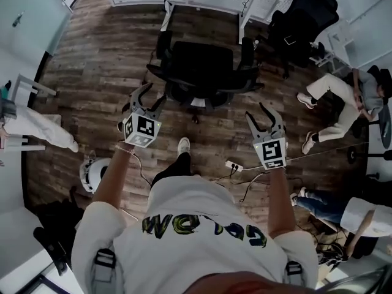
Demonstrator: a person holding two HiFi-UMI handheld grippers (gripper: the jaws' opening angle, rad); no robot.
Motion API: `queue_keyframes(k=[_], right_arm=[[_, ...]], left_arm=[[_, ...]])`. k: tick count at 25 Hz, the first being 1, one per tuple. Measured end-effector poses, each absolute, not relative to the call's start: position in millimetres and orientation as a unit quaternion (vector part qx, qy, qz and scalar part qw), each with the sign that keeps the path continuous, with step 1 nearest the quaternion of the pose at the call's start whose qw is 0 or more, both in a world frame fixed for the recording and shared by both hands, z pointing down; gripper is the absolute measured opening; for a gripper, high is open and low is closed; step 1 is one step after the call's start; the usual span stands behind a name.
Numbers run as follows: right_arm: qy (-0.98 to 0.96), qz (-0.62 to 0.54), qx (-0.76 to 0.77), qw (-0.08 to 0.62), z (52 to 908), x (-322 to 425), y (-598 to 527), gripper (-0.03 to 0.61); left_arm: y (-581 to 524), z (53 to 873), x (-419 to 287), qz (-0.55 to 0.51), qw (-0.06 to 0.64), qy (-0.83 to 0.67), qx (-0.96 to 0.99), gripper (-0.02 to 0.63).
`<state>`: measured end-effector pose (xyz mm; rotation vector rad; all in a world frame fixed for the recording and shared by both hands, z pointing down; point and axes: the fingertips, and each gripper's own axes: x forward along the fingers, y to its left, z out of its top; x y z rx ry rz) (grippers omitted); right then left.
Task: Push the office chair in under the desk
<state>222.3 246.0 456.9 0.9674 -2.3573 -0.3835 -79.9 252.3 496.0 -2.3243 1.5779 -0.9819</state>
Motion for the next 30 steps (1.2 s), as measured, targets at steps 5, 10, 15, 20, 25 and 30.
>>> queue_keyframes(k=[5, 10, 15, 20, 25, 30], right_arm=[[-0.859, -0.178, 0.33, 0.348, 483.0, 229.0, 197.9, 0.256], [-0.842, -0.193, 0.289, 0.413, 525.6, 228.6, 161.0, 0.296], [-0.83, -0.194, 0.261, 0.453, 562.9, 218.8, 123.4, 0.313], [-0.812, -0.216, 0.251, 0.481, 589.3, 211.3, 100.2, 0.232], [-0.809, -0.227, 0.24, 0.486, 595.1, 209.2, 91.8, 0.209], [-0.81, -0.222, 0.233, 0.491, 595.3, 203.7, 74.6, 0.202]], left_arm=[[208.0, 534.6, -107.4, -0.416, 0.124, 0.474, -0.766, 0.258], [180.2, 565.2, -114.7, -0.47, 0.148, 0.421, -0.762, 0.273], [145.4, 584.0, -113.1, -0.497, 0.164, 0.39, -0.758, 0.284], [123.4, 591.6, -110.3, -0.517, 0.199, 0.38, -0.74, 0.235], [116.1, 594.3, -109.8, -0.528, 0.219, 0.358, -0.739, 0.218], [95.1, 594.2, -116.2, -0.529, 0.223, 0.354, -0.739, 0.215]])
